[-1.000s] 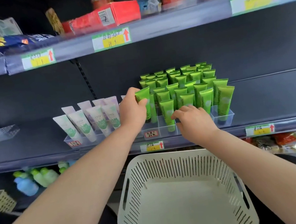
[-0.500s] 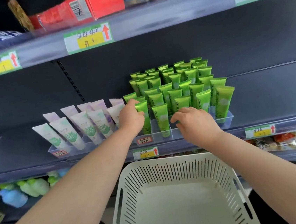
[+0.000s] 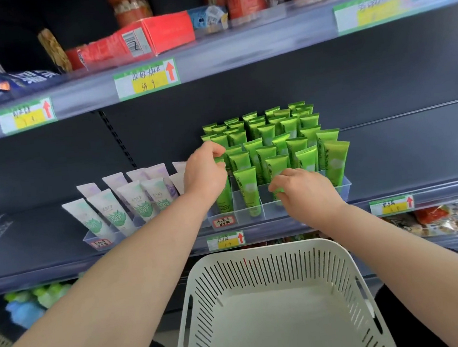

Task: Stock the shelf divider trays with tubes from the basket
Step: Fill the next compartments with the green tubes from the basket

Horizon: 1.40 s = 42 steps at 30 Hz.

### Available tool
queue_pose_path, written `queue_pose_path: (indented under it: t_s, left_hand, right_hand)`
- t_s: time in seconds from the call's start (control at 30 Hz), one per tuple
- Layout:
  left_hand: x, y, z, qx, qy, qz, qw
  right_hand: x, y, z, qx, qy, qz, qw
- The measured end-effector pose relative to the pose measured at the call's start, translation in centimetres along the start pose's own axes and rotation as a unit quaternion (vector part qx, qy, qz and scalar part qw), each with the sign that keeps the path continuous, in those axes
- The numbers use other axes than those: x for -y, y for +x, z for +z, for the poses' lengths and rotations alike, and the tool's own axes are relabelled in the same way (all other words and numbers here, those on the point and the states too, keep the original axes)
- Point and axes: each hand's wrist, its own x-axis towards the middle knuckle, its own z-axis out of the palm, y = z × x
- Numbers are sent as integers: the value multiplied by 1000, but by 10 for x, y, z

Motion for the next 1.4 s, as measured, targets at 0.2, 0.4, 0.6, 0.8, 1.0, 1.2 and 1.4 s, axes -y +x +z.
queue_pose_path:
  t_s: [0.2,0.4,0.6,0.8,1.0,1.2,1.4]
  left_hand:
    - [-52,6,12,31,1,61,998]
    - [-98,18,47,78,0,106,991]
    - [-124,32,82,129,17,125,984]
    - [-134,52,105,157,82,139,974]
    - [-147,65,121,186,132,139,964]
    - [-152,70,133,212,201,138,946]
    - [-153,73,136,205,187,117,953]
  right_hand:
    - [-27,-13,-23,-18,-20,36,999]
    - [-71,-25,-41,-28,-46,99,994]
    - [-111,-26,-44,-37,-56,147,987]
    - [-132,-3,-41,-62,6,161,985]
    - [-138,17,-35,-28,50,131,990]
    - [-147,21,-36,-13,103,131,986]
    - [-148,21,-39,26,85,110,990]
